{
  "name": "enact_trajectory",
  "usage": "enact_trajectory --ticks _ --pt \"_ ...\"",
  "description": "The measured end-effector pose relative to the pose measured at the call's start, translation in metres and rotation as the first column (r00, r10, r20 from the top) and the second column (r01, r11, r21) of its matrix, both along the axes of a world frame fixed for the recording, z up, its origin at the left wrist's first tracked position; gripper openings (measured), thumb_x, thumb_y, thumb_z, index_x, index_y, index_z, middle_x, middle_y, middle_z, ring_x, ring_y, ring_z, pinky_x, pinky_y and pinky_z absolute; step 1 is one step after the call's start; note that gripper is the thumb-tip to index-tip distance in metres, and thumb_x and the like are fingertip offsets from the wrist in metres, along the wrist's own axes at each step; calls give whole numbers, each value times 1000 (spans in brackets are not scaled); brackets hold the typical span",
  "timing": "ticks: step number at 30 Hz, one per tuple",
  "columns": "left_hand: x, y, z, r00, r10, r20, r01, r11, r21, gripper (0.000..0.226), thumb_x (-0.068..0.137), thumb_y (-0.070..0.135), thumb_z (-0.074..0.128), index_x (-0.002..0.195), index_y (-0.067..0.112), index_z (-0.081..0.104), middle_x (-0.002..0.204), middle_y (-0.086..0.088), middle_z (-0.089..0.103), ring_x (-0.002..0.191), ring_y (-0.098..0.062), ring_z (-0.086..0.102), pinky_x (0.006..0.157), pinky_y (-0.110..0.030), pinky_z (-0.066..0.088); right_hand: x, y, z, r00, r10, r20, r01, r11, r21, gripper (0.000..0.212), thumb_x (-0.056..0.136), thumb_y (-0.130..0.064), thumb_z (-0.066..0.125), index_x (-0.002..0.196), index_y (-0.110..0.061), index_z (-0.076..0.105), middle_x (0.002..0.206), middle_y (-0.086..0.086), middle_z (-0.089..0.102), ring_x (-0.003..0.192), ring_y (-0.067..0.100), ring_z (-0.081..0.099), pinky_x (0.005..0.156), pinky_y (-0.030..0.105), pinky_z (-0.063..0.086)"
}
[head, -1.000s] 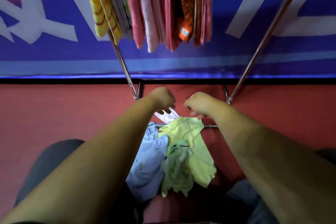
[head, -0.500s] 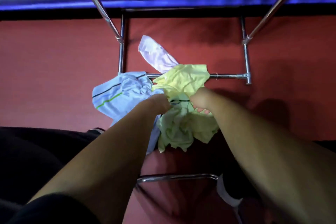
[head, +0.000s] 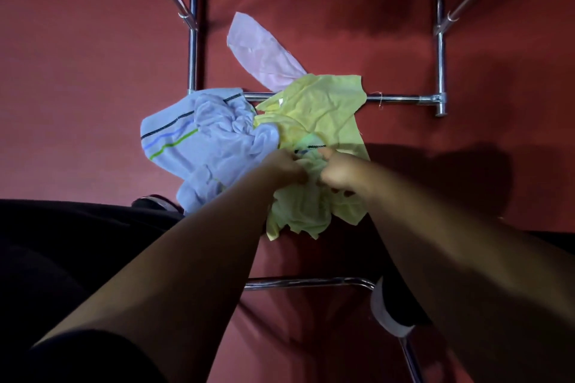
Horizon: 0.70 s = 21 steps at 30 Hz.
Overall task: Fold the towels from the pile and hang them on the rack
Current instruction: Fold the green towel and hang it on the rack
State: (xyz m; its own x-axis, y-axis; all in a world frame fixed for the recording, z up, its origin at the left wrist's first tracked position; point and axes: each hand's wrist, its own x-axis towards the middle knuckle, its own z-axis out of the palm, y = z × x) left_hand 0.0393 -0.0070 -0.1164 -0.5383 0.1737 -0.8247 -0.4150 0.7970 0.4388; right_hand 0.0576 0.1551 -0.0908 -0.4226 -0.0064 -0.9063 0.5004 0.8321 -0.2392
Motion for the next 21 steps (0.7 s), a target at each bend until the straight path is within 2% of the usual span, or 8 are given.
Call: enact_trajectory --ticks 2,6,8,10,13,17,20,21 --pt "-8 1 6 979 199 50 -204 973 113 19 84 2 79 102 8 75 88 -1 71 81 -17 67 67 -21 52 -3 -1 2 999 46 -17 -47 998 -47 87 97 -16 60 168 -42 17 124 14 68 85 24 64 62 31 47" --pt "-18 5 24 882 440 169 -471 825 310 21 83 7 83 104 7 79 92 -1 79 90 -21 74 74 -22 57 -10 -4 6 975 -140 -172 121 986 -117 50 96 -18 66 145 -23 55 115 7 69 100 28 68 71 31 50" --pt "-24 6 29 847 513 139 -526 777 345 30 91 27 82 113 7 77 108 3 78 98 -16 71 85 -22 52 -16 -4 12 928 -297 -224 269 952 -148 40 95 -18 62 135 -24 61 110 5 70 101 29 69 78 36 59" --pt "-31 6 39 793 608 39 -585 741 330 19 99 30 75 109 13 75 103 6 75 91 -10 68 87 -21 48 -25 -4 24 865 -433 -254 388 898 -210 38 95 -14 57 130 -27 61 104 0 66 104 29 68 87 42 62" --pt "-38 2 61 722 651 233 -686 630 365 5 101 18 70 101 15 74 91 -2 76 86 -21 72 75 -28 57 -38 -3 41 742 -583 -331 491 808 -325 20 99 -20 63 117 -28 63 104 -1 67 104 25 66 88 32 55" --pt "-46 -4 103 789 480 383 -600 735 315 12 105 26 63 96 22 70 79 0 61 64 -16 51 64 -30 51 -43 -3 78 592 -725 -352 578 687 -441 19 102 -9 58 112 -23 66 89 -2 62 79 18 57 58 20 46" --pt "-55 -8 141 854 464 236 -519 793 319 9 97 19 71 105 16 71 91 -5 72 83 -19 65 96 -39 59 -47 1 116 480 -810 -338 621 585 -521 28 104 -5 56 123 -19 70 91 -2 65 71 10 55 48 10 42" --pt "-59 -9 153 872 450 192 -489 800 347 28 87 20 79 113 13 72 100 -10 75 92 -22 69 105 -44 56 -50 3 129 457 -836 -304 648 547 -529 25 104 -7 57 121 -20 71 88 -3 66 71 11 57 48 11 43"
